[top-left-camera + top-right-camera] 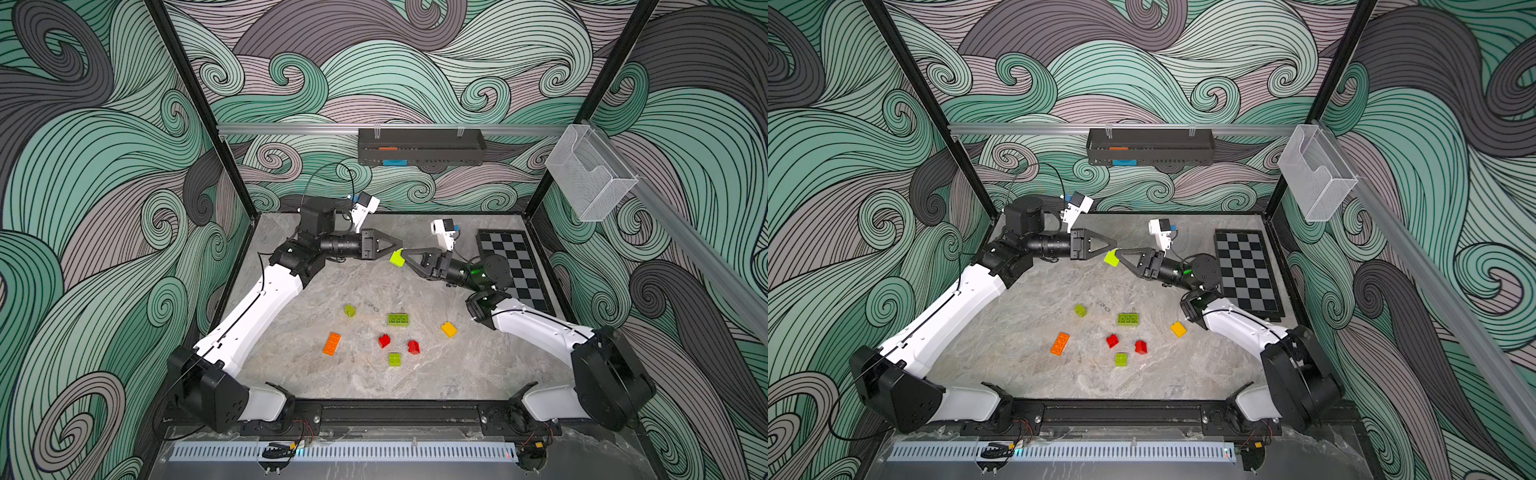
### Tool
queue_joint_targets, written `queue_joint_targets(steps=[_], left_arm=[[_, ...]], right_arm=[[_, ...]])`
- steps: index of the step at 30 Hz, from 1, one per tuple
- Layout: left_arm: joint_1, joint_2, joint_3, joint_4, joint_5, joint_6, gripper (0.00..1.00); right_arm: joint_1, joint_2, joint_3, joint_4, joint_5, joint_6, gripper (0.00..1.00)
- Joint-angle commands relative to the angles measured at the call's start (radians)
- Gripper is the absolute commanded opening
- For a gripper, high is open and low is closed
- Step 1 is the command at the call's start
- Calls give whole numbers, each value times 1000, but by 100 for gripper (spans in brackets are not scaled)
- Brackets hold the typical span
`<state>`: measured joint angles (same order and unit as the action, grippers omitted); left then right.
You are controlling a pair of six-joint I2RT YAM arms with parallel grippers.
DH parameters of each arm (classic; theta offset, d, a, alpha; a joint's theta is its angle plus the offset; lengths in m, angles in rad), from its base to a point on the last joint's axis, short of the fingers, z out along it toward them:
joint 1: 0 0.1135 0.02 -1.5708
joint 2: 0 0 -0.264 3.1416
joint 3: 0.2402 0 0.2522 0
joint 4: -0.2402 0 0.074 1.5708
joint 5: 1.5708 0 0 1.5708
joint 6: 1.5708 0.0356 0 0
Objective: Assemble a giraffe with lego
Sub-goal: Pick up the lego brick from the center of the board.
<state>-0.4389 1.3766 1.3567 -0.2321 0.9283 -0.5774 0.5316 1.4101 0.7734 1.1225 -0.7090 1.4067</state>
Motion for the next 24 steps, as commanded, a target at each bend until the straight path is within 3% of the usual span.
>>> queue_joint_targets(steps=[1, 4, 7, 16, 18, 21, 24], left_arm=[[-17, -6, -9, 4, 38, 14, 11], [-21, -11, -17, 4, 38, 4, 0], [-20, -20, -23, -2, 35, -15, 0], [23, -49, -63, -9, -12, -120, 0], [42, -53, -70, -25, -34, -139, 0], [70, -59, -82, -69, -63, -162, 0], [99, -66, -91, -143, -109, -196, 0]], right_arm=[[7, 16, 30, 13, -16, 6, 0], [7, 26, 33, 13, -16, 4, 0], [7, 32, 37, 5, -18, 1, 3], [-26, -48, 2, -187, -20, -116, 58], [-47, -117, -10, -350, -15, -215, 65], [-47, -263, 67, -873, 90, -551, 73], [56, -365, 223, -1336, 424, -987, 75]])
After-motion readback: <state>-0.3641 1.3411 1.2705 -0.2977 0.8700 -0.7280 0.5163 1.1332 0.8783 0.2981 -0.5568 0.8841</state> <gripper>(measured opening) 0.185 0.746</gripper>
